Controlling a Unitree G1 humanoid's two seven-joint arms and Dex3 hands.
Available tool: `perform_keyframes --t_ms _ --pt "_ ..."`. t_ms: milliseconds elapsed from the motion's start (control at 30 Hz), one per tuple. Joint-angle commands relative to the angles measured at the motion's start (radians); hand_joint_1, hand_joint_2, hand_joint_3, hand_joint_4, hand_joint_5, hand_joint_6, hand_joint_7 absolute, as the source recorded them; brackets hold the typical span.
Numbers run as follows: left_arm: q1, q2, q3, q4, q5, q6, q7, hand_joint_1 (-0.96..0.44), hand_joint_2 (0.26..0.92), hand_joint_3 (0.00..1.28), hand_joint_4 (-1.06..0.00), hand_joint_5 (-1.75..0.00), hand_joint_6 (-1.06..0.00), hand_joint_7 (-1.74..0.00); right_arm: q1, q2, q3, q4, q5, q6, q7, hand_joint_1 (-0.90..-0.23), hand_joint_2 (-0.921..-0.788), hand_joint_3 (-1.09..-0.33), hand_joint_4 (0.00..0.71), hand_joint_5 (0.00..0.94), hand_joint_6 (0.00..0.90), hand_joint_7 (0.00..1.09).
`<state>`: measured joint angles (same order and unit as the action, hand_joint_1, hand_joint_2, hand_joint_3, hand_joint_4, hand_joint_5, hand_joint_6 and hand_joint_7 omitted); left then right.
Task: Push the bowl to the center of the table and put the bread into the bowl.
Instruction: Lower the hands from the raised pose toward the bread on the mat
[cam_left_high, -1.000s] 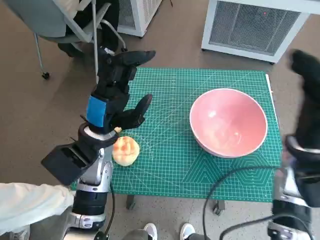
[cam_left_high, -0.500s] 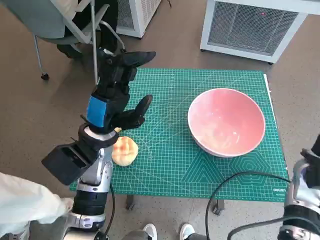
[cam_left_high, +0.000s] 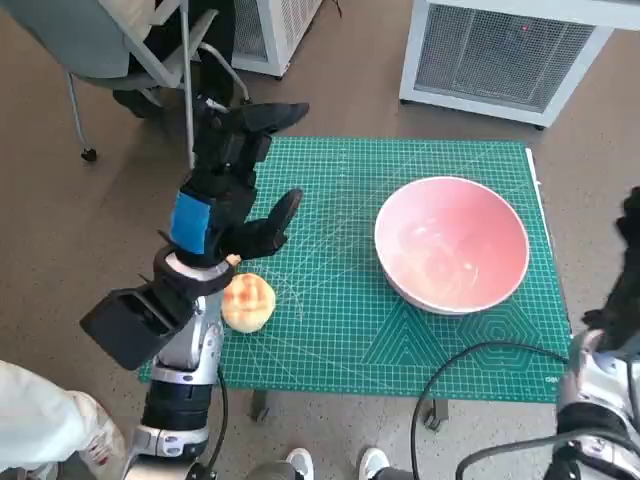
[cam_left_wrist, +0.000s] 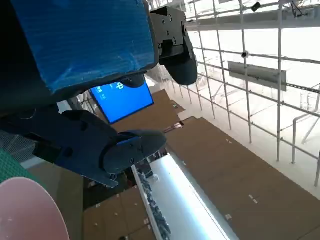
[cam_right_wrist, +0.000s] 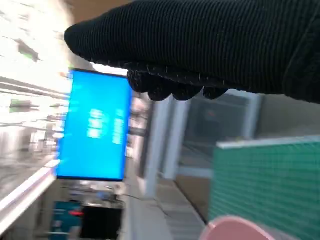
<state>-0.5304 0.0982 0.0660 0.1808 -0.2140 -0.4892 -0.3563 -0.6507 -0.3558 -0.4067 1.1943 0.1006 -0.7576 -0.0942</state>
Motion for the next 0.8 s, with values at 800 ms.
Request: perform_keyframes --t_ms 800 --pt "0.046 0.036 0.031 -0.082 -0.018 0.027 0.005 -0.29 0.701 0.73 0.0 -0.88 0.0 -1.08 -0.109 0.123 0.033 0.12 0.014 0.286 0.049 -0.48 -0.921 -0.804 0.276 0.015 0.11 0.5"
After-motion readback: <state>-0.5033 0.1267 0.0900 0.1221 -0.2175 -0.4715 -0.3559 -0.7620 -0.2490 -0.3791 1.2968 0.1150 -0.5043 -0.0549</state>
